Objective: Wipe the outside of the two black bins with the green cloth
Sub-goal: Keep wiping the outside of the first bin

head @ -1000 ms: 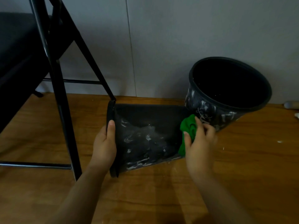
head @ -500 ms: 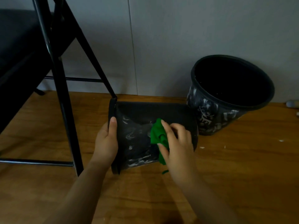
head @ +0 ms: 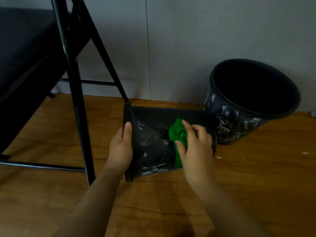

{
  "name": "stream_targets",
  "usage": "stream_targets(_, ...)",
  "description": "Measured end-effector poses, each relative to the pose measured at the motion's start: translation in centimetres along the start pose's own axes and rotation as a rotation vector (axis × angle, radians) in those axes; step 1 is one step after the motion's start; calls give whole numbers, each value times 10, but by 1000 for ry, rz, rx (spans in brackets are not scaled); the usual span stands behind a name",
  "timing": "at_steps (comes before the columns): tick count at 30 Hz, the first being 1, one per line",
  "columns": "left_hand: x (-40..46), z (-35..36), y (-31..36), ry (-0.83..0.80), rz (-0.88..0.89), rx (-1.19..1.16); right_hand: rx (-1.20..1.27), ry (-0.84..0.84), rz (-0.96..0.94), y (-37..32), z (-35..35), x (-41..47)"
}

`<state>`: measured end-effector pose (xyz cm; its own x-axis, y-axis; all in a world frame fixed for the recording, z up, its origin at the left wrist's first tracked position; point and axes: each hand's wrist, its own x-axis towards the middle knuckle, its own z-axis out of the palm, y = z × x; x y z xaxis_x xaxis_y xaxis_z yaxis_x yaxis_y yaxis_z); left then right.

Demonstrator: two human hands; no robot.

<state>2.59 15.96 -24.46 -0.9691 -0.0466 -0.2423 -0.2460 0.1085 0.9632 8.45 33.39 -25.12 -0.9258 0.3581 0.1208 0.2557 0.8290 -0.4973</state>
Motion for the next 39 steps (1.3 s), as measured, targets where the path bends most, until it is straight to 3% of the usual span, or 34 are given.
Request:
stream_targets(3,1,1,-1,-9,-3,-14,-1,30,41,-13,1,-1)
stream_targets(7,1,-1,-4,-12,-1,-18,-23,-123,-282,-36,5,-11)
stream_targets(9,1,-1,-6,-16,10,-15,-30,-122,-214,-29,4,-2)
stream_targets(11,1,-1,-7,-12,19,-13,5,-30,-18,-20,2,8)
stream_targets(13,2,-2,-8,-19,22,-17,4,41,62,-20,2,11)
stream_targets(19,3,-2,-10,-33,18,-34,-31,-173,-324,-44,1,2)
stream_targets(24,3,-1,-8,-53,5,-68,36,-8,-76,-39,-2,19)
stream_targets(29,3,-3,-9,-70,10,-92,54,-182,-415,-66,3,4)
stream_targets(31,3,-3,-10,-82,11,-92,25,-155,-404,-62,4,12)
stream_targets(35,3,-3,-11,-81,-7,-101,25,-44,-202,-67,6,31)
stream_targets(39,2,-5,-14,-75,32,-76,64,-198,-373,-81,5,28)
